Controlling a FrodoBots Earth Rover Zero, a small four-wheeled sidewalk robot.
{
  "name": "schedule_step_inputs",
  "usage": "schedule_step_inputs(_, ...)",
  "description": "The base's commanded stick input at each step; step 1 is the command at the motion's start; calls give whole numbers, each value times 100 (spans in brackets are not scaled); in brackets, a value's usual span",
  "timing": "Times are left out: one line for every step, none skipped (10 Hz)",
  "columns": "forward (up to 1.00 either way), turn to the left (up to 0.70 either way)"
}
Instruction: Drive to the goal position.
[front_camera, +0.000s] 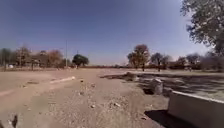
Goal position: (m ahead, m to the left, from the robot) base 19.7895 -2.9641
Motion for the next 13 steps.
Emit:
schedule_step_inputs(50,0)
schedule_step_inputs(50,0)
schedule_step_inputs(50,0)
schedule_step_inputs(50,0)
schedule_step_inputs(50,0)
schedule_step_inputs(50,0)
schedule_step_inputs(50,0)
schedule_step_inputs(50,0)
schedule_step_inputs(50,0)
schedule_step_inputs(50,0)
schedule_step_inputs(50,0)
schedule_step_inputs(50,0)
schedule_step_inputs(50,0)
